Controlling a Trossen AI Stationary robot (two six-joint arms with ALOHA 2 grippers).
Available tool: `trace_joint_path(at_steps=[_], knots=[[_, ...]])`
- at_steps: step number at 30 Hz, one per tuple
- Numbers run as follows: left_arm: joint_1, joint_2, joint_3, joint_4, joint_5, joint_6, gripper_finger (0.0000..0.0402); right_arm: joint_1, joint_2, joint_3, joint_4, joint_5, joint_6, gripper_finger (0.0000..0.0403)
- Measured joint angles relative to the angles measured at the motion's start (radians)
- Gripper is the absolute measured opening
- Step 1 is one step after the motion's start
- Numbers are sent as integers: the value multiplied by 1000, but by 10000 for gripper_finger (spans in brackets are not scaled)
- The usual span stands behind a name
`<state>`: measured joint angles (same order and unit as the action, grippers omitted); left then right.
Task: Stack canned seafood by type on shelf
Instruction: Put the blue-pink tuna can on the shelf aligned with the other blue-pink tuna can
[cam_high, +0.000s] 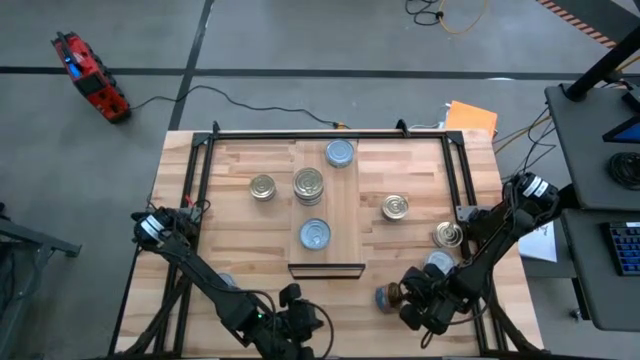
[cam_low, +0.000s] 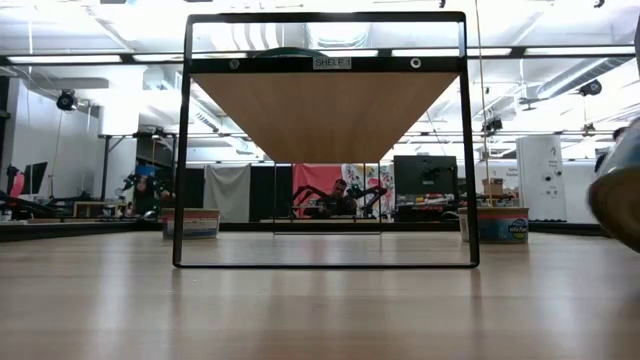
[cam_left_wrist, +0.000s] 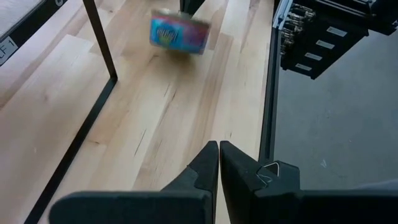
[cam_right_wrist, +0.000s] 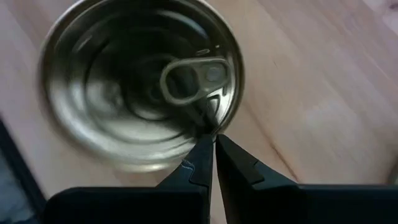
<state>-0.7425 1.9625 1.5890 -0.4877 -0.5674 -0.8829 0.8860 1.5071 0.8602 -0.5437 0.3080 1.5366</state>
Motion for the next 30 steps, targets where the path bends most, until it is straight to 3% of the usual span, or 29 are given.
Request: trace_joint_path(at_steps=[20, 30], knots=[[3, 0, 0, 0, 0, -5, 0, 0, 25, -27, -5, 33, -11, 13], [5, -1, 0, -2, 1, -9, 0, -1, -2, -31, -115, 44, 34, 13]])
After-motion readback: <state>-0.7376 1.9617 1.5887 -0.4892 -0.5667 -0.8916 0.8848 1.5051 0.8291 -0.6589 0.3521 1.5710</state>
